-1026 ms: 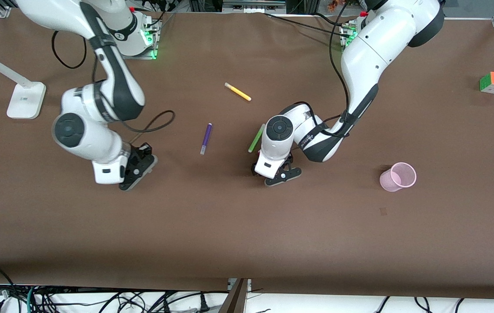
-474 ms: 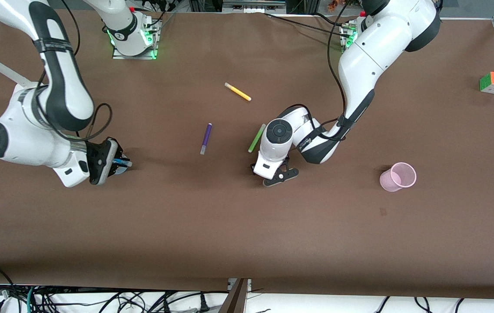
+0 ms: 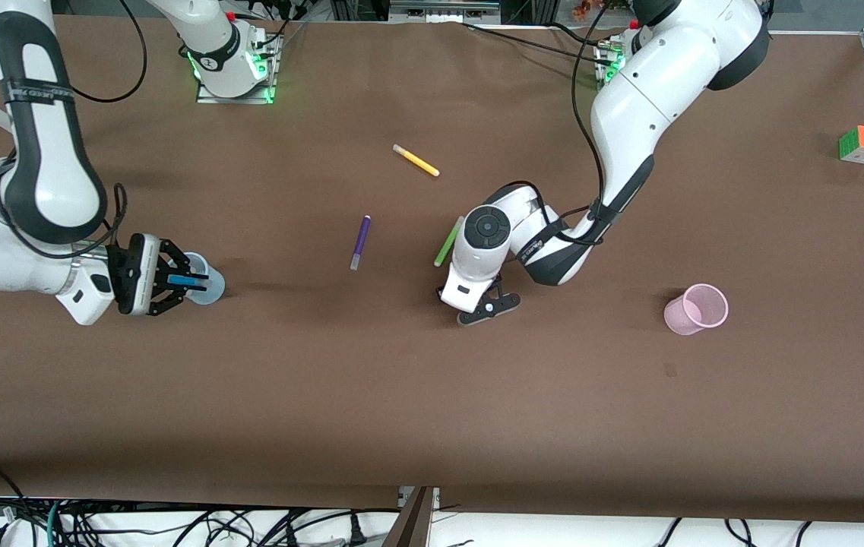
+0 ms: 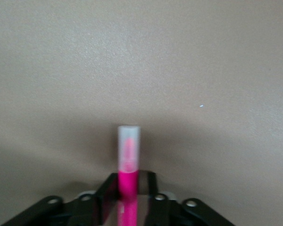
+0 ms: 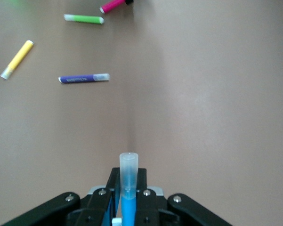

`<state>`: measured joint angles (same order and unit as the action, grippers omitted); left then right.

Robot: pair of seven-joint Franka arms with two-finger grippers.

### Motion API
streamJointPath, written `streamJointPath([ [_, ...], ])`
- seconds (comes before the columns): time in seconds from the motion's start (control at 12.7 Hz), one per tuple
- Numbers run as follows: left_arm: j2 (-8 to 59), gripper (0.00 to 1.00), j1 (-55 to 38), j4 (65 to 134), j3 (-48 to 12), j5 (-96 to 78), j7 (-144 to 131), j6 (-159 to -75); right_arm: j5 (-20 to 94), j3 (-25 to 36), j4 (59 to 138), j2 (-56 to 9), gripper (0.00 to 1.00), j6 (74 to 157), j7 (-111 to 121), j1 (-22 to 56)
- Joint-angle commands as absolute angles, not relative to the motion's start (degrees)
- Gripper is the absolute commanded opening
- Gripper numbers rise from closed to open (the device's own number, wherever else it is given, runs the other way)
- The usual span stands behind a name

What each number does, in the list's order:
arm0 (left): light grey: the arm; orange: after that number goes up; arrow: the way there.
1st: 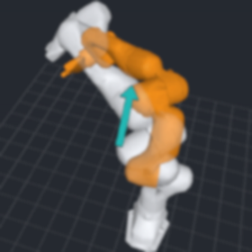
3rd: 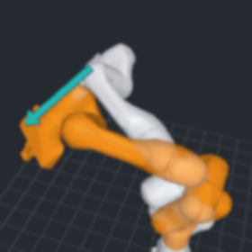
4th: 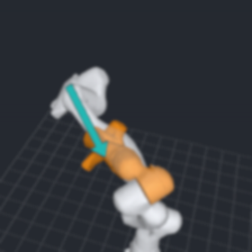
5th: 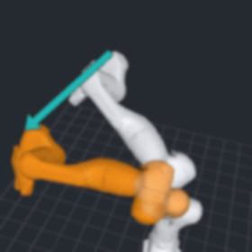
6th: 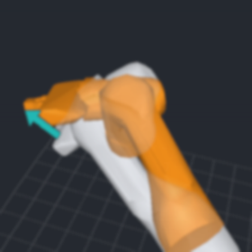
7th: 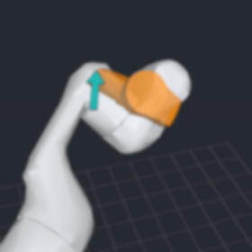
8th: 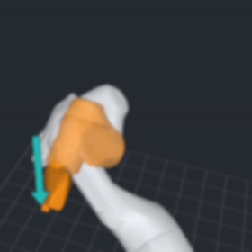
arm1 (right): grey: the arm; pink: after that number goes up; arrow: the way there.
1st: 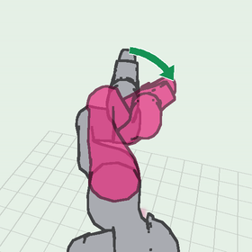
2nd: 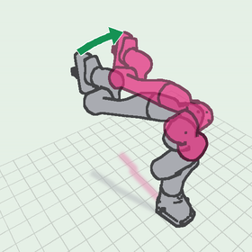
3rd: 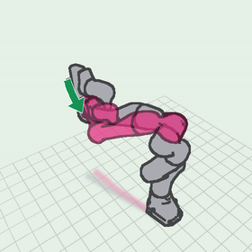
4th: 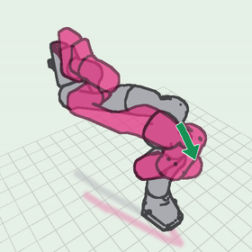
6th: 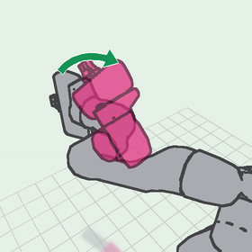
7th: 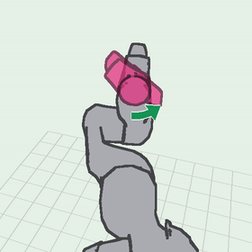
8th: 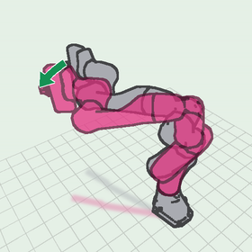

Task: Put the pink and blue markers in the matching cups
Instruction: 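Carry the blue marker to the blue cup while the left gripper carries pink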

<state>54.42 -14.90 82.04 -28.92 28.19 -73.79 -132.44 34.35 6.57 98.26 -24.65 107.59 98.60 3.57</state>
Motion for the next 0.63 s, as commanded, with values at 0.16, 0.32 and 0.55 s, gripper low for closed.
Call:
streamJointPath([
  [0.16, 53.8, 0.00, -15.0, 82.4, -28.4, 26.8, -74.0, -131.7, 39.5, 6.4, 100.5, -25.0, 0.00, 104.0, 106.2, 1.2],
  [0.32, 52.1, 0.00, -13.8, 82.3, -29.0, 26.8, -73.7, -130.0, 39.5, 6.3, 101.0, -25.0, 0.00, 103.9, 107.4, 0.8],
  [0.55, 48.3, 0.00, -7.7, 81.6, -34.4, 26.8, -66.3, -120.3, 40.3, 6.4, 102.0, -25.1, 0.00, 103.9, 108.7, 0.4],
])
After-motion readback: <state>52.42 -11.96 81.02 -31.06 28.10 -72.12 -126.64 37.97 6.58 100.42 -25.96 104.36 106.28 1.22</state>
